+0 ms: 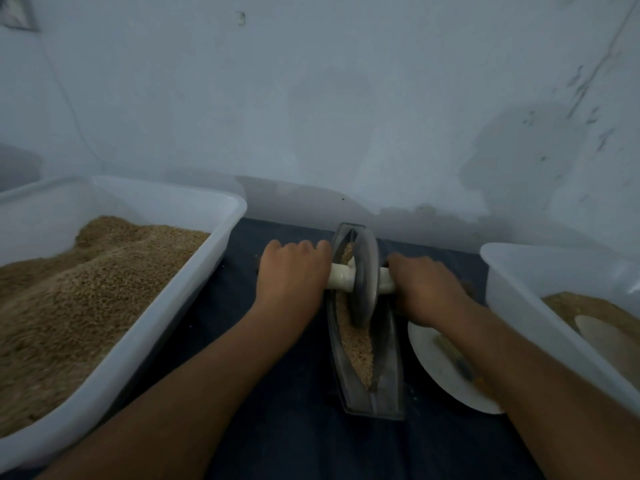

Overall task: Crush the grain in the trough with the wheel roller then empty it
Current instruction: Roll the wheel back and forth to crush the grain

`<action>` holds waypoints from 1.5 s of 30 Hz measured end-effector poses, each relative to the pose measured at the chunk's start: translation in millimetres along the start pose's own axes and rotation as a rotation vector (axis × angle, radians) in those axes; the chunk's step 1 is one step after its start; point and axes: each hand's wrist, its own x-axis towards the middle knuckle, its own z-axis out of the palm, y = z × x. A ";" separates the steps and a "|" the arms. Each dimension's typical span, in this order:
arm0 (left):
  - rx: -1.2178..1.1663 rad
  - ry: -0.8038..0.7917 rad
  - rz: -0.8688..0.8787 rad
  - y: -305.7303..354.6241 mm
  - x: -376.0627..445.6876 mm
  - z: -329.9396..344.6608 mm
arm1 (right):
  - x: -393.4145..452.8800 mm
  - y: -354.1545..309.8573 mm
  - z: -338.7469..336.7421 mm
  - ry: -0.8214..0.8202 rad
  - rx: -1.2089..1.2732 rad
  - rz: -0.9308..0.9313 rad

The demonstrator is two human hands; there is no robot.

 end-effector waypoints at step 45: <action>0.009 0.029 0.056 -7.1 21.1 13.9 | 24.4 12.8 25.8 0.208 0.083 -0.045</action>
